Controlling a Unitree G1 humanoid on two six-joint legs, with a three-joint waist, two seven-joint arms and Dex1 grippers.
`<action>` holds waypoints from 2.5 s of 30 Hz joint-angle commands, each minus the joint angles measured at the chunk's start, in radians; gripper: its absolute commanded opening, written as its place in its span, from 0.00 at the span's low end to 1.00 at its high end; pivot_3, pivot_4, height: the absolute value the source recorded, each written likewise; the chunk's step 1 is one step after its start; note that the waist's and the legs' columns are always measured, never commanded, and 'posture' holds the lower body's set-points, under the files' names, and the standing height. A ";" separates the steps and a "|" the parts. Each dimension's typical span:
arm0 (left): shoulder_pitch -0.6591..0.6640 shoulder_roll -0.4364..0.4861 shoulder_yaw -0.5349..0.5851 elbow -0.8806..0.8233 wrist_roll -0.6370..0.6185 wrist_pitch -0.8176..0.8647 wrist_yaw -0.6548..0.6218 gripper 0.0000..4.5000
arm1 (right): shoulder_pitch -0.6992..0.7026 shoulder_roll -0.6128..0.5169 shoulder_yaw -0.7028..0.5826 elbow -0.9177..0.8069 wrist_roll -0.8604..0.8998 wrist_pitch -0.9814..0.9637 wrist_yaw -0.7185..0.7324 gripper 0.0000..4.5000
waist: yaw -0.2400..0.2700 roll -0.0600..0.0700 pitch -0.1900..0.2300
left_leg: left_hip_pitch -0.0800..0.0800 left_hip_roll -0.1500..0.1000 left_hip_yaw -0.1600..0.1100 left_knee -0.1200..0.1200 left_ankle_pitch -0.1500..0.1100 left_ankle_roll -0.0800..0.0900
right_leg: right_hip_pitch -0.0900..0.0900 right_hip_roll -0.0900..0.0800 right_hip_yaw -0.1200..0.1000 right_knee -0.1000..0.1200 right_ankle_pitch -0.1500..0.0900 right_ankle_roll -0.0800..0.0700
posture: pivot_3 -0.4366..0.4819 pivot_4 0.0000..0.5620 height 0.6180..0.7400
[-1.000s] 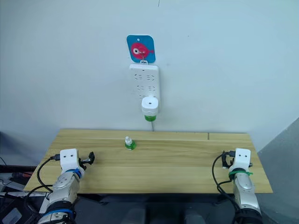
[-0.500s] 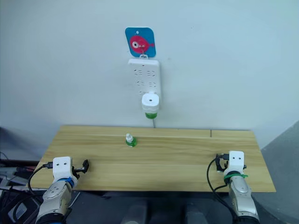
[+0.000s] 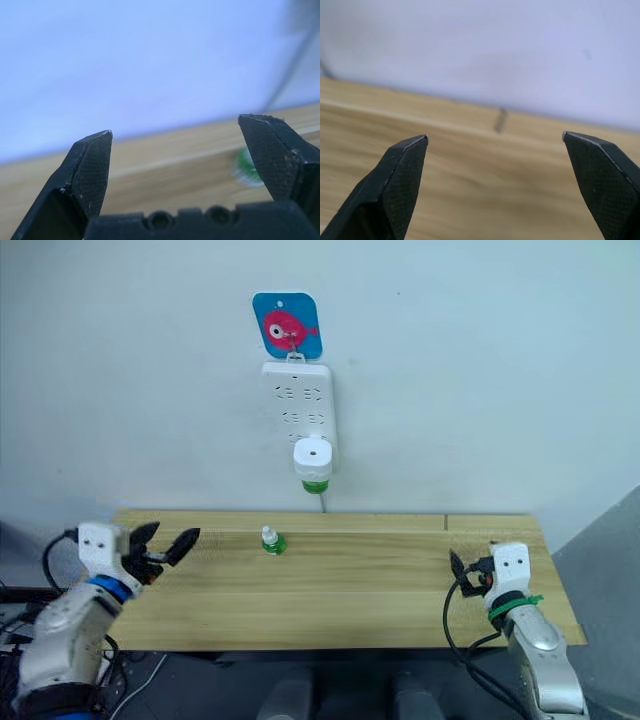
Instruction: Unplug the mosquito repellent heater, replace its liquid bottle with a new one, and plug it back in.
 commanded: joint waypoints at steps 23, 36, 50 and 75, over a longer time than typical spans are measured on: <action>-0.851 -0.172 -0.276 0.766 0.226 -0.275 -0.296 1.00 | -0.333 -0.112 0.065 -0.137 0.263 0.371 0.090 1.00 | 0.047 -0.001 0.000 | -0.019 -0.001 -0.031 0.018 0.000 0.000 | -0.002 0.004 -0.028 0.010 0.003 -0.004 | 0.87 0.27 1.00; -0.957 -0.246 -0.296 0.872 0.274 -0.323 -0.470 1.00 | -0.354 -0.108 0.061 -0.109 0.250 0.357 0.102 1.00 | 0.056 -0.001 0.000 | -0.021 -0.002 -0.041 0.022 0.001 0.001 | -0.001 0.005 -0.035 0.015 0.003 -0.005 | 0.88 0.26 1.00; -0.979 -0.277 -0.280 0.836 0.258 -0.243 -0.595 0.40 | -0.368 -0.093 0.072 -0.127 0.260 0.382 0.103 1.00 | 0.071 -0.001 0.000 | -0.024 -0.002 -0.049 0.022 0.001 0.001 | -0.001 0.005 -0.045 0.016 0.002 -0.007 | 0.88 0.27 1.00; -0.953 -0.361 -0.270 0.655 0.214 -0.085 -0.538 0.28 | -0.495 0.007 0.050 -0.356 0.268 0.692 -0.226 1.00 | 0.080 0.020 0.094 | -0.032 -0.002 -0.058 0.033 0.001 0.001 | -0.001 0.004 -0.051 0.017 -0.002 -0.004 | 0.82 0.59 1.00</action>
